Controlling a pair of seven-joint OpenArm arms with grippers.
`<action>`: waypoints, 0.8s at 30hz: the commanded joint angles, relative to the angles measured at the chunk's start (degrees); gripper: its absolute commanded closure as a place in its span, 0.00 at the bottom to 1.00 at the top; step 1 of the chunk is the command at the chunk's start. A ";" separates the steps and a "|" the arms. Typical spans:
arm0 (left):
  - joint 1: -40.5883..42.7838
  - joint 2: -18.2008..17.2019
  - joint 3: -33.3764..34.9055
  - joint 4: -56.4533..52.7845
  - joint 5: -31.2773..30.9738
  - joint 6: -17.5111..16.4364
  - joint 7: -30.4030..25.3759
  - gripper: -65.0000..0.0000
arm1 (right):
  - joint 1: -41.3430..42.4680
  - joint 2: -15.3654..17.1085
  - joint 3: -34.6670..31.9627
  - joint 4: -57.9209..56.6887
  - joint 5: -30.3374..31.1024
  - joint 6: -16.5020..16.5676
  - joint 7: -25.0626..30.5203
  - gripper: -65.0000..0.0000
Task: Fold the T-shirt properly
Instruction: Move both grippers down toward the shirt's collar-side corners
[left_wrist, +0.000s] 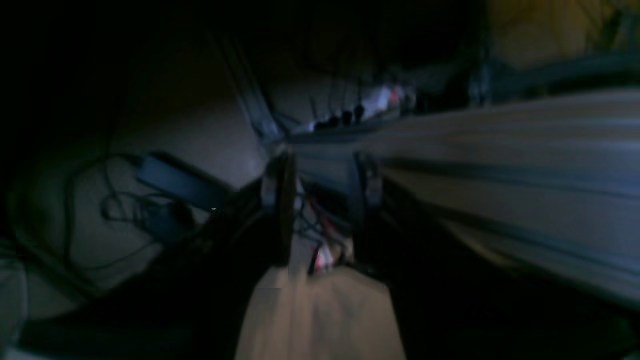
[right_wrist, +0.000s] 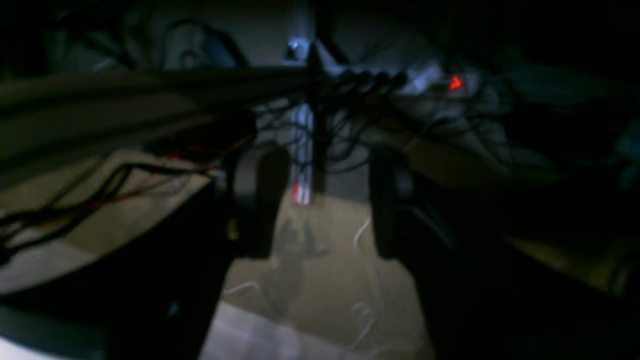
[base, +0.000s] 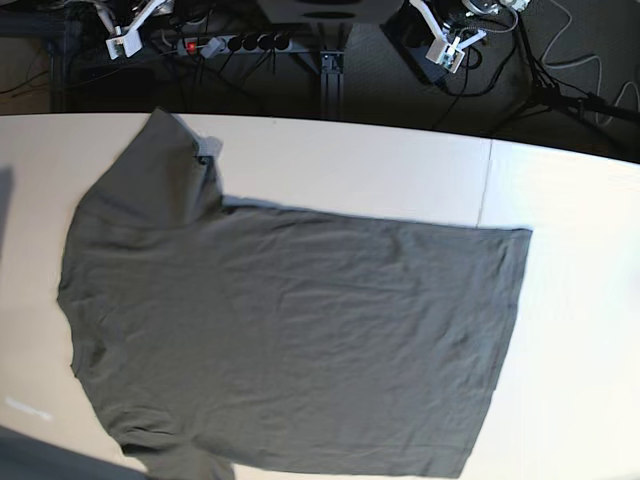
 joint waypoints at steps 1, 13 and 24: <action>2.03 -0.79 -0.39 4.31 -1.31 -0.68 -0.07 0.67 | -1.99 0.87 1.70 3.61 1.97 -0.68 0.63 0.55; 5.99 -4.37 -9.68 23.43 -13.70 -1.09 6.93 0.67 | 3.26 2.78 18.51 15.82 10.54 -0.70 0.26 0.54; 6.29 -4.63 -10.38 23.43 -13.70 -1.07 8.26 0.67 | 18.16 0.81 15.87 -3.50 14.16 -0.68 -0.70 0.54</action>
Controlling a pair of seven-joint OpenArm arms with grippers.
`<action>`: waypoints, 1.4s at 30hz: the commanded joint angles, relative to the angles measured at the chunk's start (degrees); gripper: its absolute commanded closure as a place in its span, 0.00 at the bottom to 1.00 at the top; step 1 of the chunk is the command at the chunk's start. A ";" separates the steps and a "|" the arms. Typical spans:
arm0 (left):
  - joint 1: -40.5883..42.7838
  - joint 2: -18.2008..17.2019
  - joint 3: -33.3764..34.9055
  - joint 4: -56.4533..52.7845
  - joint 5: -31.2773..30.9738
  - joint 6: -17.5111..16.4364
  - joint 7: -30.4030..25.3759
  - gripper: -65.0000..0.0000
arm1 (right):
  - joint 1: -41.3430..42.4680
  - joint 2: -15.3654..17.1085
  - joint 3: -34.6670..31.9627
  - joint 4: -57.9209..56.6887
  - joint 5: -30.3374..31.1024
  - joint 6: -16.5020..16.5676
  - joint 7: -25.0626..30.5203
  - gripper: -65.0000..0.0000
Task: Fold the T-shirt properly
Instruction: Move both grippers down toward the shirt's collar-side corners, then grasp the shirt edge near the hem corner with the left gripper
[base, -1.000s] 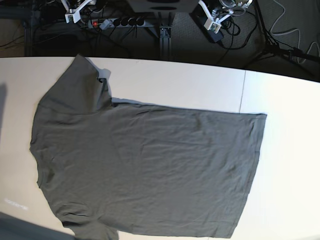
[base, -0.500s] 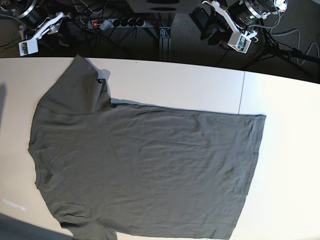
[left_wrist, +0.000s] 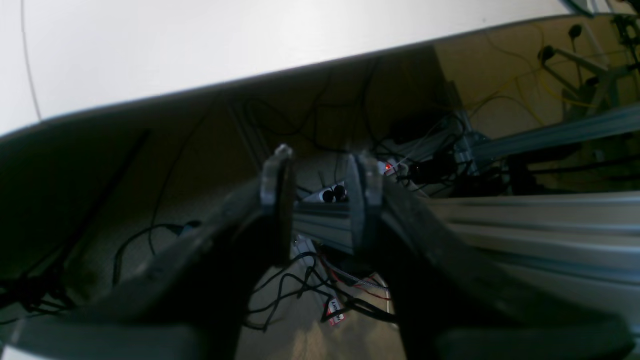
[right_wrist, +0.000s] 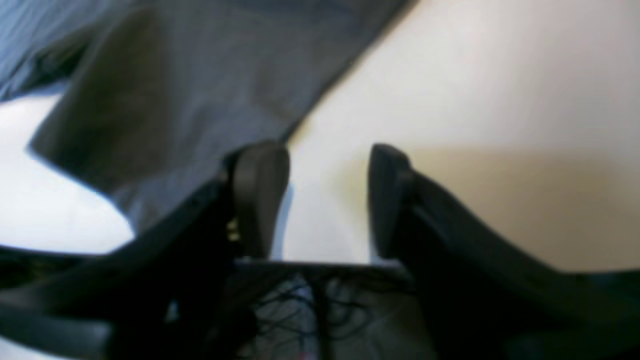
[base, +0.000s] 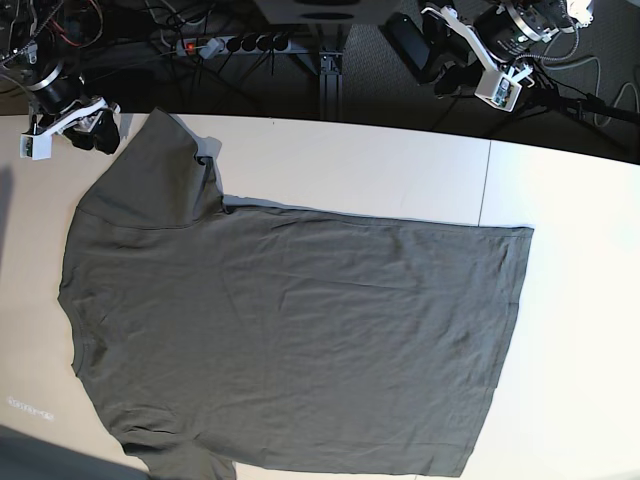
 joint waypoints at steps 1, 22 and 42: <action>0.59 -0.28 -0.13 1.01 -0.81 -0.87 -1.05 0.67 | 0.74 0.13 0.24 -1.01 0.46 -0.85 -1.09 0.54; -1.90 -5.90 -11.06 0.98 -11.06 -0.90 0.68 0.67 | 2.16 -11.87 -10.36 -3.72 -1.68 -0.22 -2.12 0.54; -20.24 -17.66 -11.04 -7.69 -22.05 -0.90 3.39 0.67 | 4.11 -11.85 -10.32 -1.81 -7.23 -0.22 -0.44 1.00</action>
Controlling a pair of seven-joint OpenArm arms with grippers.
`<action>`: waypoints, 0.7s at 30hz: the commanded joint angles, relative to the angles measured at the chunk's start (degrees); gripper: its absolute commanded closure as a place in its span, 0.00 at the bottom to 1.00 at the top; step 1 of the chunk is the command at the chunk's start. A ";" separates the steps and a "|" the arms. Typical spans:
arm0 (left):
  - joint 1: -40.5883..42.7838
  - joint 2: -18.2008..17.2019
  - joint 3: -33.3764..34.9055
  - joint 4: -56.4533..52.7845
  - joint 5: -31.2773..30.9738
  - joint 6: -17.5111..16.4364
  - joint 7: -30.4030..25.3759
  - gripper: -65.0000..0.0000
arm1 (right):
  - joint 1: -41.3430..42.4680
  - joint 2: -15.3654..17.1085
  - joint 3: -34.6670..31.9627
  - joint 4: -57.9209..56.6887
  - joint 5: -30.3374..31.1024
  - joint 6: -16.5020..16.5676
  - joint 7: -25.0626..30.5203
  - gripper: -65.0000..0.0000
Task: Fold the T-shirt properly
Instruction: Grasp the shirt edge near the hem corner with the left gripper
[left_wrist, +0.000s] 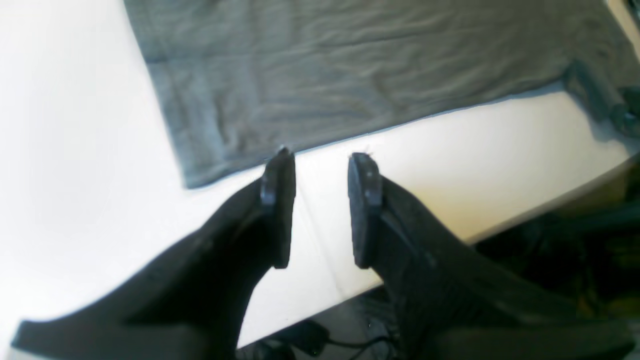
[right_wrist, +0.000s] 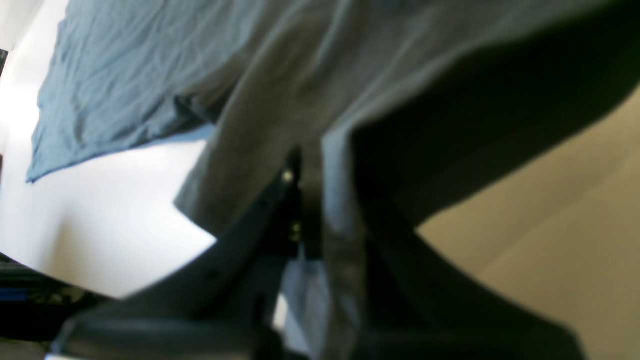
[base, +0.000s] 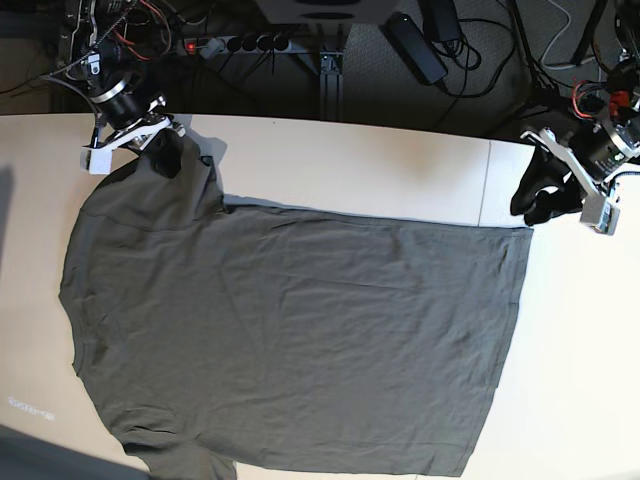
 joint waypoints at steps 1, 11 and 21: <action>-1.95 -0.98 -0.46 -1.95 -1.81 -0.70 -0.57 0.67 | -0.39 0.17 -0.13 -0.24 -2.97 -0.39 -3.37 1.00; -20.57 -0.92 4.33 -30.10 -9.75 -0.70 2.95 0.67 | 1.05 0.26 -0.13 -0.24 -3.43 -0.37 -3.41 1.00; -32.22 -0.46 16.55 -44.02 -15.65 -0.72 9.57 0.67 | 1.03 1.81 -0.11 -0.24 -3.41 -0.39 -3.45 1.00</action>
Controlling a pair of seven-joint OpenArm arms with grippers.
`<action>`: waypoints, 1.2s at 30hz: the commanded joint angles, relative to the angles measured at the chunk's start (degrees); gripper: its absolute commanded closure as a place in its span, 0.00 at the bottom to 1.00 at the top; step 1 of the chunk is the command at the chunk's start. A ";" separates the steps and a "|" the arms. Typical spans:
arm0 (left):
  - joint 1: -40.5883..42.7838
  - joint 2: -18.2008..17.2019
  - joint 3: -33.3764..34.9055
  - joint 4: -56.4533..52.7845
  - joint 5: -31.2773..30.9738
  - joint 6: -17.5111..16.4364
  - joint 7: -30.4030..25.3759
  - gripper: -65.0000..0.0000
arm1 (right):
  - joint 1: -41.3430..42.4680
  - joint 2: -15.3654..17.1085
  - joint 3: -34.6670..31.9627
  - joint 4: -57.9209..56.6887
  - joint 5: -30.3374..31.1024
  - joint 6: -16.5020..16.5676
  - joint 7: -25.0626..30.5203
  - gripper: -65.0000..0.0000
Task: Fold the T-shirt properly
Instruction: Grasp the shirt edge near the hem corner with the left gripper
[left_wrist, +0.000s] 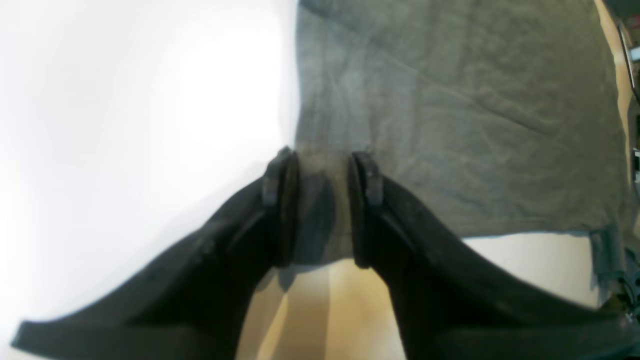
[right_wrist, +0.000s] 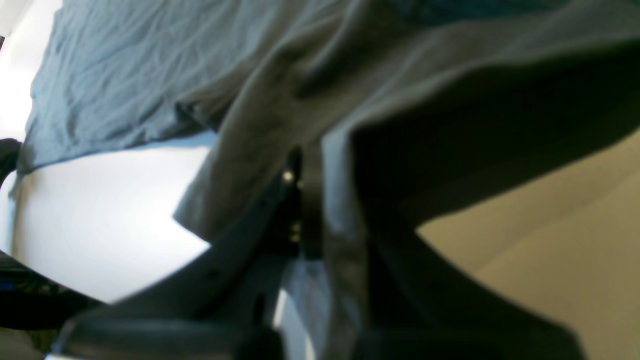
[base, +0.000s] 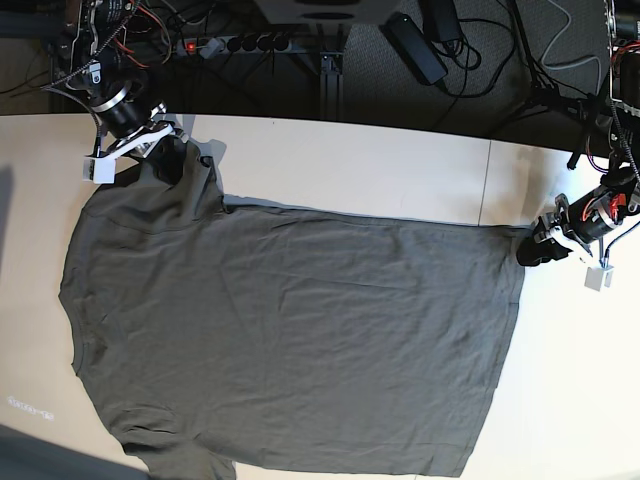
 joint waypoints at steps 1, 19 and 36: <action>-0.63 -0.92 0.76 0.24 0.04 -0.70 1.66 0.67 | -0.48 0.63 0.04 -0.13 -2.34 -0.39 -2.95 1.00; -3.34 1.09 2.78 0.31 -1.60 -3.56 6.14 0.67 | -0.52 2.38 0.26 -0.13 -2.34 -0.37 -2.95 1.00; -4.28 -6.36 0.13 -0.28 -8.04 -5.11 11.28 0.67 | 0.31 2.36 0.42 -0.13 -2.34 -0.37 -2.95 1.00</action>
